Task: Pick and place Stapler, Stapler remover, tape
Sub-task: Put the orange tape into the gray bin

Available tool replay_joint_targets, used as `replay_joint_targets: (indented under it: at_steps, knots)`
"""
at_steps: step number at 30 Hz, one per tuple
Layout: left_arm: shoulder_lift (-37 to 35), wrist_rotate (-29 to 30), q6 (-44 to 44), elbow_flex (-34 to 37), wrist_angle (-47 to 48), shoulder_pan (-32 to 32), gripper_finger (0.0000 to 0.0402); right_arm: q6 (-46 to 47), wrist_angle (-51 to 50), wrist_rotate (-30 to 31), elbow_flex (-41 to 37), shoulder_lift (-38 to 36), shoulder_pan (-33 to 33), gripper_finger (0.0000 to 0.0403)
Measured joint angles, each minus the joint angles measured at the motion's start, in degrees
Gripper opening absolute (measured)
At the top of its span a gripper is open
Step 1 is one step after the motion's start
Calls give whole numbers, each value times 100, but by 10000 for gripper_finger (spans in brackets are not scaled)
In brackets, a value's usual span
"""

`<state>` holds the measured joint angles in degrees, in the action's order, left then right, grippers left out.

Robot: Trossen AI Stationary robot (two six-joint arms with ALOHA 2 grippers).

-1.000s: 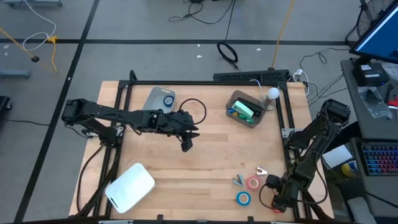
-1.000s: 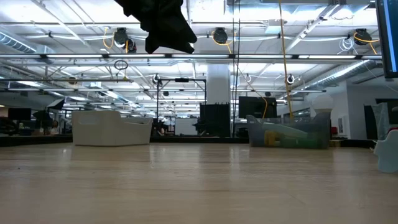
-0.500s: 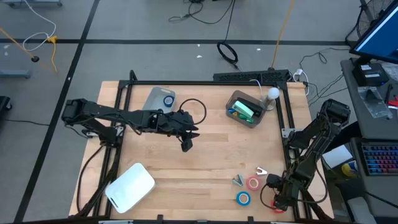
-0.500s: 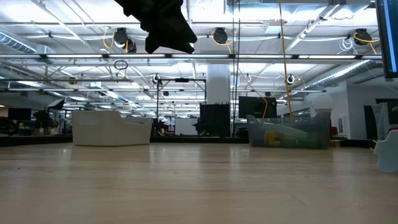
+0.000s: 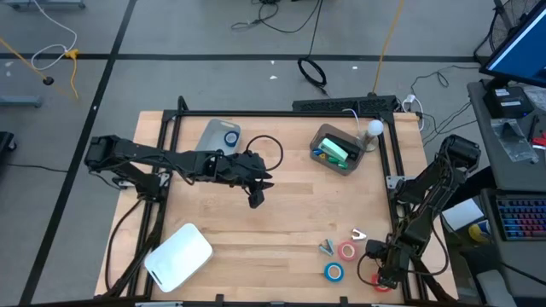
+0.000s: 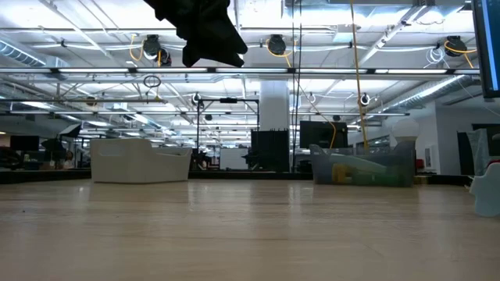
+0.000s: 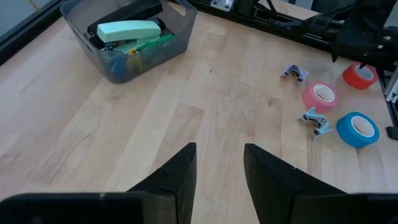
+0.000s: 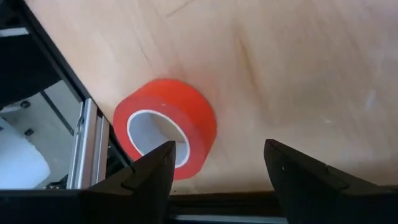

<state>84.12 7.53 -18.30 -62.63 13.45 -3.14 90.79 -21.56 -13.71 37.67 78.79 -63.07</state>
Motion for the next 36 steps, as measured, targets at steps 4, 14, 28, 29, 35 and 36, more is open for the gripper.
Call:
replay_joint_targets:
  at_steps: [4,14,28,29,35,36]
  knots:
    - [0,5,15,0,7,2,134,-155,412,88,-36,19,-6,238]
    - [0,157,75,0,9,4,134,-15,214,177,-68,51,-9,240]
    - [0,153,114,0,50,4,134,104,859,248,-355,37,-9,238]
    - [0,153,114,0,50,4,134,112,863,262,-362,38,-9,237]
    - [0,153,116,0,50,5,134,130,853,299,-365,43,-9,235]
    - [0,153,116,0,50,5,134,121,844,302,-367,43,-9,235]
